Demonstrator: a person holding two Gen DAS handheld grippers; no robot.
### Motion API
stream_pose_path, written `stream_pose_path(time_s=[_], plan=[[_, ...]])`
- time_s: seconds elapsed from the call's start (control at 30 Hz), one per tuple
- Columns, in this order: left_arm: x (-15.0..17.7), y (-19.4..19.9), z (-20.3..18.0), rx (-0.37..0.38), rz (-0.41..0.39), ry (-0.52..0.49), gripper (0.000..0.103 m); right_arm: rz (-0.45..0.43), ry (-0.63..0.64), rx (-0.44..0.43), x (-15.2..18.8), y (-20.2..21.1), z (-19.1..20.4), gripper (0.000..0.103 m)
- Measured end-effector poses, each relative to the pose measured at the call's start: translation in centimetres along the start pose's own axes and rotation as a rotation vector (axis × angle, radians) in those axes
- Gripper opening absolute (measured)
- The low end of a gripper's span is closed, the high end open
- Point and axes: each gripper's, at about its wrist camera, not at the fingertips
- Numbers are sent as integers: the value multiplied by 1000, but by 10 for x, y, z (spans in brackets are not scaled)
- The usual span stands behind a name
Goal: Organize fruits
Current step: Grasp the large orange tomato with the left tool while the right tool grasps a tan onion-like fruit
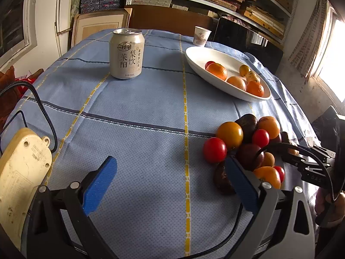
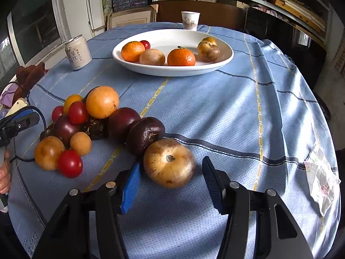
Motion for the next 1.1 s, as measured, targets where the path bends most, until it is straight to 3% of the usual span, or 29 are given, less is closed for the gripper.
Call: stream_pose_path(time_s=[0.17,0.27,0.37,0.47,0.57,0.73,0.8,0.83,0.93,1.1], plan=[[0,-1,0,1,2,2,98,-32,-58,-11,6,11,-8,44],[0,-1,1,2,2,2,98,-101,-175,-110,19,30,-24,44],[0,-2,1,5,2,2,98,-224,-258,-281,40,54,-36,43],[0,0,-1,6,-12,-5,98,-282,-246,-304,56,63,-36,43],[3,10,-13,33,-53,-63,98,-297,-237,-314,57,65,-36,43],[17,21,-62,100,-73,-280,98,-286,-235,-358,56,60,-38,44],[22,16,-78,84,-56,-358,88,-285,-227,-353,57,61,-36,44],[24,14,-83,89,-43,-387,77,-284,-224,-349,57,62,-35,44],[22,8,-85,128,-11,-384,62,-290,-225,-368,58,62,-36,44],[23,4,-84,202,19,-385,57,-301,-236,-392,60,64,-39,45]])
Point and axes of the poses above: each gripper's, at about its wrist camera, not at the fingertips, and y roughly against the way its jaws point, z to its left, x to its underside, and after that the axes turned 11 degrees about x, right-handed
